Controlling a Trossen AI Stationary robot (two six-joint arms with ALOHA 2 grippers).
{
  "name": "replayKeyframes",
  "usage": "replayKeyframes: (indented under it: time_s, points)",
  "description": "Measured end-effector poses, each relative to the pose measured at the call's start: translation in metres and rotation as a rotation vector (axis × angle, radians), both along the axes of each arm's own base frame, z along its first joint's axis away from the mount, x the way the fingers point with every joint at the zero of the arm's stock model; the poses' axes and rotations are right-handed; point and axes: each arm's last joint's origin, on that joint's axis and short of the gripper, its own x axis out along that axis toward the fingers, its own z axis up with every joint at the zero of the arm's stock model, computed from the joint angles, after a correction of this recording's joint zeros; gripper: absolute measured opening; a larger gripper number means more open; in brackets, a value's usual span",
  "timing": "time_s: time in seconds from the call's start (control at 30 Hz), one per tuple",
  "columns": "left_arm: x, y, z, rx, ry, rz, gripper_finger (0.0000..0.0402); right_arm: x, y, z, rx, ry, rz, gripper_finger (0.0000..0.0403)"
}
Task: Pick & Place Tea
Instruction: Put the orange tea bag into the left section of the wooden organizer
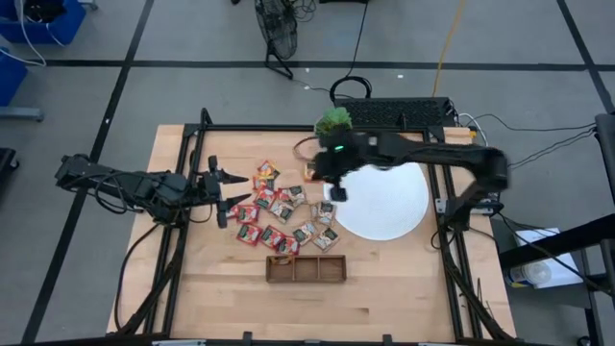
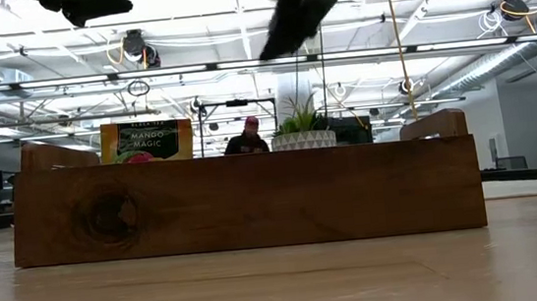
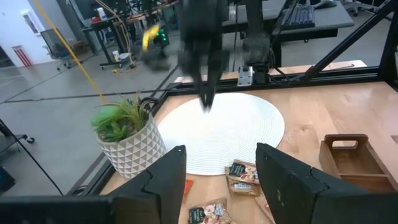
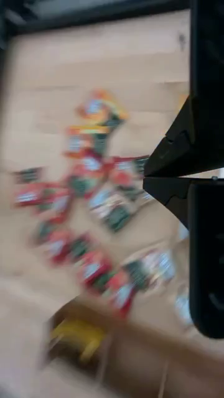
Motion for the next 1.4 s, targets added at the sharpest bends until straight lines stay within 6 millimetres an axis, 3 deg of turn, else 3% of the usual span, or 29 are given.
replayKeyframes:
  time_s: [0.13,0.27,0.4,0.53,0.7,0.83,1.0,1.17,1.27,1.4]
  points:
    - [0.0,0.0,0.0,-0.004,-0.004,0.001,0.0196,-0.053,0.009,0.001,-0.013,-0.18,-0.042,0.0]
    - [0.001,0.0,0.006,0.058,-0.049,-0.005,0.0196,-0.108,0.021,-0.02,-0.065,-0.377,-0.083,0.0]
    - [0.004,0.0,0.019,0.005,-0.186,0.007,0.0196,-0.151,0.028,-0.045,-0.121,-0.557,-0.203,0.0]
    - [0.003,0.001,0.031,-0.036,-0.312,0.011,0.0196,-0.178,0.035,-0.062,-0.135,-0.673,-0.215,0.0]
    - [0.011,0.003,0.02,-0.04,-0.232,0.084,0.0195,-0.194,0.04,-0.071,-0.169,-0.739,-0.207,0.0]
    - [0.045,0.03,-0.005,-0.158,-0.08,0.269,0.0195,-0.2,0.041,-0.078,-0.177,-0.762,-0.206,0.0]
    - [0.108,0.086,-0.043,-0.402,0.227,0.19,0.0195,-0.203,0.042,-0.086,-0.201,-0.761,-0.198,0.0]
    - [0.168,0.128,-0.064,-0.432,0.495,0.07,0.0204,-0.204,0.042,-0.095,-0.199,-0.736,-0.197,0.0]
    - [0.197,0.141,-0.071,-0.347,0.694,0.064,0.0226,-0.205,0.042,-0.099,-0.198,-0.726,-0.197,0.0]
    - [0.227,0.14,-0.085,-0.245,0.931,0.055,0.0263,-0.205,0.043,-0.101,-0.2,-0.718,-0.195,0.0]
